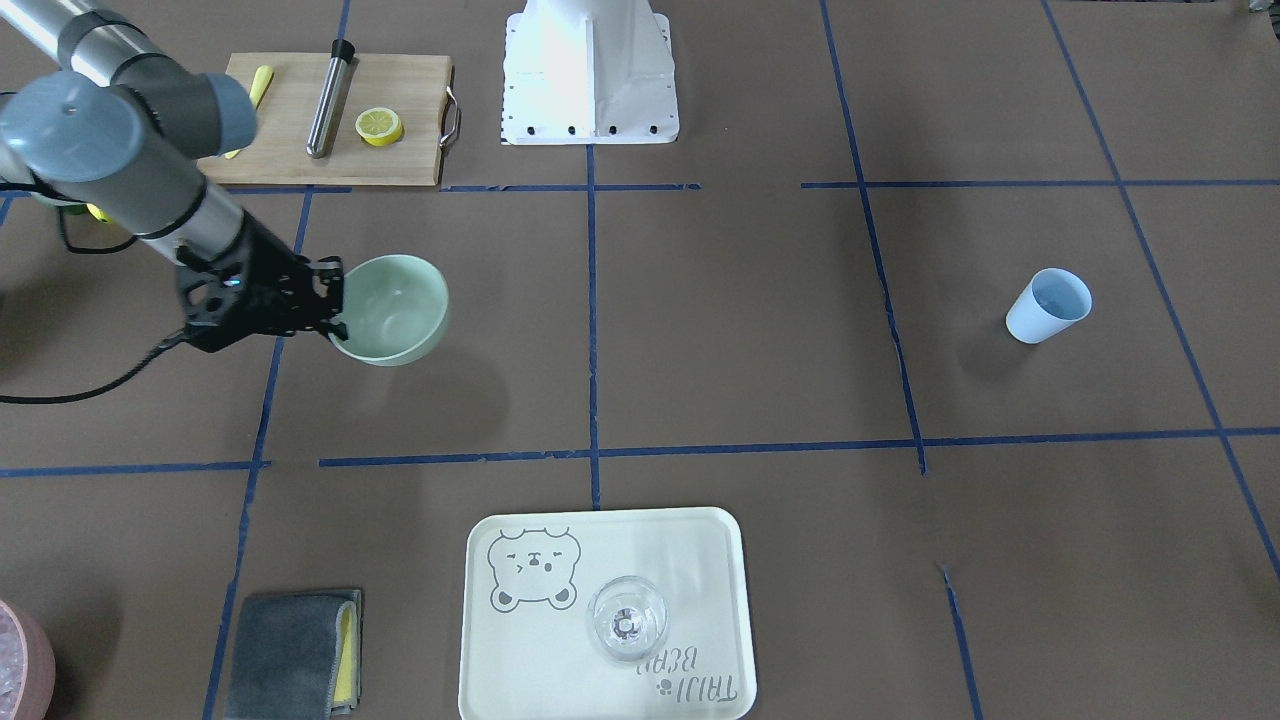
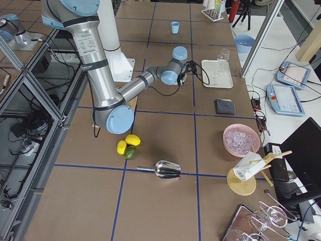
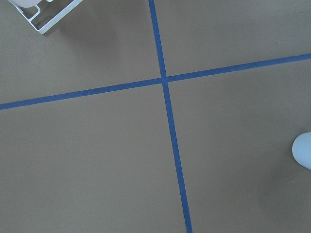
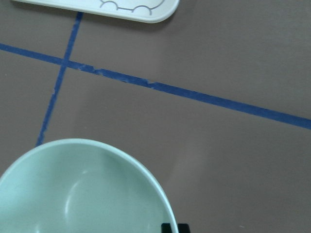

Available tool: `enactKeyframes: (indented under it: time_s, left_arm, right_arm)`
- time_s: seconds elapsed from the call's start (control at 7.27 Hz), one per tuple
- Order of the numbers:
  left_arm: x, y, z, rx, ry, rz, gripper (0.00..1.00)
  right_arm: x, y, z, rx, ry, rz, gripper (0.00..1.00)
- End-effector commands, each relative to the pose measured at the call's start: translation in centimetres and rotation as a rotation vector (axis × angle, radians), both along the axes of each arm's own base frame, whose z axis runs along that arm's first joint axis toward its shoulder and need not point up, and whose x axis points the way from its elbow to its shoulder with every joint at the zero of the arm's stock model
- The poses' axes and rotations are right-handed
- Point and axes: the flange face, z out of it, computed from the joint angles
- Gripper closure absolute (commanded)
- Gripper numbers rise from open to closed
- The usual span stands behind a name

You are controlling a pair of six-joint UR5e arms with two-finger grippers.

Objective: Pour ice into bowl

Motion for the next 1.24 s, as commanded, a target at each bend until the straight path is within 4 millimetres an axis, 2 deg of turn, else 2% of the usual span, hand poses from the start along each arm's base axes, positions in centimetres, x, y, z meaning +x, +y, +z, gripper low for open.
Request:
enactKeyframes:
  time_s: [0.0,0.28,0.41,0.55,0.69,0.96,1.1]
  left_arm:
    - [0.1,0.0,-0.2,0.004,0.0,0.001,0.0]
    - [0.0,0.0,-0.4,0.009,0.0,0.0,0.0]
    - [0.0,0.0,-0.4,0.009,0.0,0.0,0.0]
    - [0.0,0.0,-0.4,0.008,0.0,-0.001,0.0]
    - [0.0,0.0,-0.4,0.009,0.0,0.0,0.0]
    - [0.0,0.0,-0.4,0.008,0.0,-0.001,0.0]
    - [0.0,0.0,-0.4,0.008,0.0,-0.001,0.0]
  right_arm:
    - [-8.6,2.2,-10.3,-0.054,0.051,0.054,1.0]
    - [-19.5,2.5,-17.8,-0.141,0.067,0.116,1.0]
    - [-23.6,2.3,-20.0,-0.173,0.096,0.134,1.0]
    - [-26.4,2.0,-20.7,-0.19,0.132,0.15,1.0]
    - [-27.8,2.3,-20.7,-0.202,0.143,0.171,1.0]
    - [-29.2,3.4,-20.0,-0.204,0.143,0.166,1.0]
    - [-29.3,3.6,-20.2,-0.216,0.138,0.172,0.89]
